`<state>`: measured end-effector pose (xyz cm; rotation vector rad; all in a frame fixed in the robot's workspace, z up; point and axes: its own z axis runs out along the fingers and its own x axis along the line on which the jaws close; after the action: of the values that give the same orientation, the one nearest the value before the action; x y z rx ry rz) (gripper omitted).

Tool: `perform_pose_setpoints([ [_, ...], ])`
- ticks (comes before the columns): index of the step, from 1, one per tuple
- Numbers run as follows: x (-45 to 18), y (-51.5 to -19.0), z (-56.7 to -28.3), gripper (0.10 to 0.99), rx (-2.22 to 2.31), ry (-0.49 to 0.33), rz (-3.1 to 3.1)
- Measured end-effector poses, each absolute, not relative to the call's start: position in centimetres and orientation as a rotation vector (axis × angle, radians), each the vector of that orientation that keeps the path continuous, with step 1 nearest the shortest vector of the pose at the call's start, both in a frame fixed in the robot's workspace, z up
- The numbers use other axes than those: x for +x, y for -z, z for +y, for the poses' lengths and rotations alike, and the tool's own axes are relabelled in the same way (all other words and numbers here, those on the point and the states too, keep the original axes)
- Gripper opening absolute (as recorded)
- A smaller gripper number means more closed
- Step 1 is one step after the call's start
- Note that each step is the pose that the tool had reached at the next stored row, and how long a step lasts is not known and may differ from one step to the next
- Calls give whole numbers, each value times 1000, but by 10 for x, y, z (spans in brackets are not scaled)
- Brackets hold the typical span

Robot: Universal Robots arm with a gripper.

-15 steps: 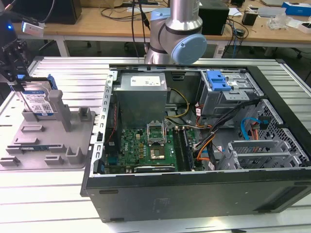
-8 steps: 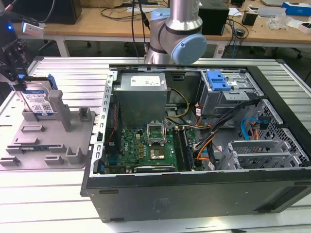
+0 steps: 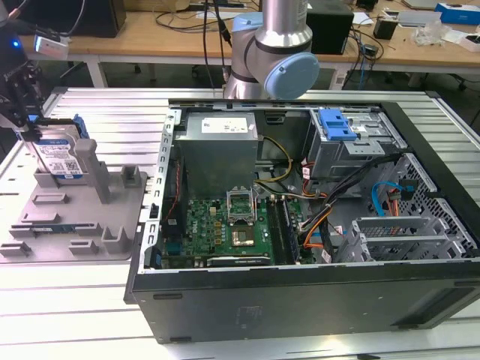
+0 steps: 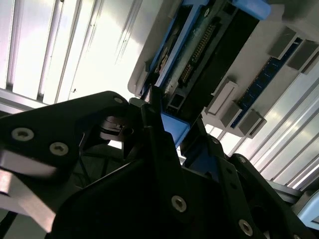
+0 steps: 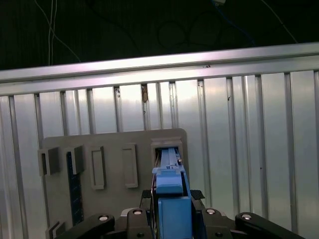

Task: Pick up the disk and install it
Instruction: 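Pick up the disk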

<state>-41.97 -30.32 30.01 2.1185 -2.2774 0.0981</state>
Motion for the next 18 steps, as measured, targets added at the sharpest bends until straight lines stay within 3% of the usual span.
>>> perform_pose_setpoints([
  [18,-420,-300,-303,369,2118,-98,-2277],
])
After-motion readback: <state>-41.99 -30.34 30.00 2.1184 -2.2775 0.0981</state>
